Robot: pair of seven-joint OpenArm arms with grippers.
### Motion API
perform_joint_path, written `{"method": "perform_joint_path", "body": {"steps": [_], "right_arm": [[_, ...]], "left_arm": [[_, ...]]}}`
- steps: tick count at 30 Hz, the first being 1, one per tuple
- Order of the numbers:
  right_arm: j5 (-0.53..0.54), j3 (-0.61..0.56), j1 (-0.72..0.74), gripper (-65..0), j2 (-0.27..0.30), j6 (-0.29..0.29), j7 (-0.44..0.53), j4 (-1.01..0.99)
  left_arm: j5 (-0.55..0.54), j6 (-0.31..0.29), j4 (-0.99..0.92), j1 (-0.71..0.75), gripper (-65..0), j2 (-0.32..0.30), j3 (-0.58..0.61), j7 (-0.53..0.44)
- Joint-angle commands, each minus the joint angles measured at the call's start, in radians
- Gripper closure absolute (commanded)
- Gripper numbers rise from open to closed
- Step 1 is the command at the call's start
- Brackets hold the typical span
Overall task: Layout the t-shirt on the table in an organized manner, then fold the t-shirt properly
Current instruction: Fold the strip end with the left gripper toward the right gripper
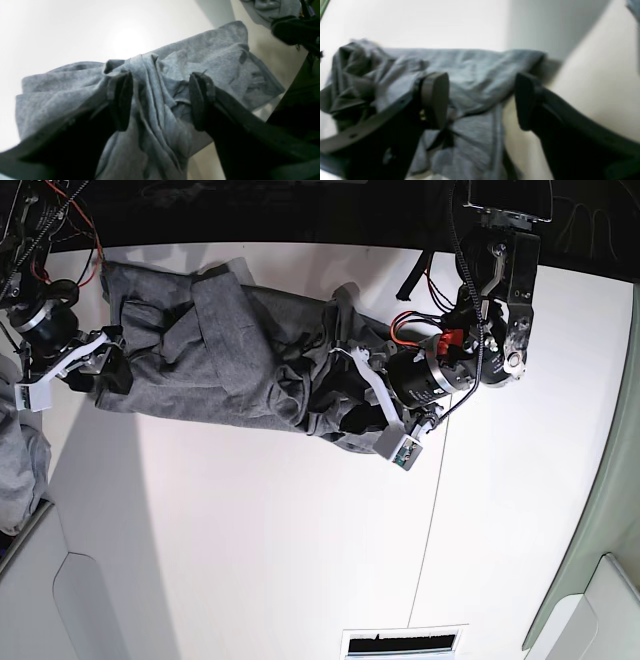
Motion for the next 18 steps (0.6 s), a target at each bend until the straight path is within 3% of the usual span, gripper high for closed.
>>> {"method": "perform_joint_path", "body": {"steps": [1, 6, 9, 13, 18], "right_arm": [[0.009, 0.022, 0.005, -40.9, 0.014, 0.002, 0.019, 0.008], [0.014, 0.047, 0.006, -40.9, 0.046, 0.013, 0.011, -0.095], [0.070, 0.047, 0.006, -40.9, 0.070, 0.037, 0.012, -0.191], [0.137, 0.039, 0.008, -40.8, 0.071, 0.067, 0.012, -0.289], [0.185, -0.019, 0.013, -40.8, 0.049, 0.091, 0.019, -0.328]], "left_arm": [[-0.018, -0.007, 0.016, -0.019, -37.6, -0.013, -0.012, -0.017], [-0.019, -0.006, 0.016, -0.014, -37.5, -0.094, -0.062, -0.016], [-0.019, -0.006, 0.016, -0.010, -37.5, -0.133, -0.093, -0.017], [-0.013, -0.006, 0.015, 0.001, -37.5, -0.161, -0.120, -0.028], [0.084, 0.013, -0.049, 0.016, -37.5, -0.169, -0.120, -0.109]]}}
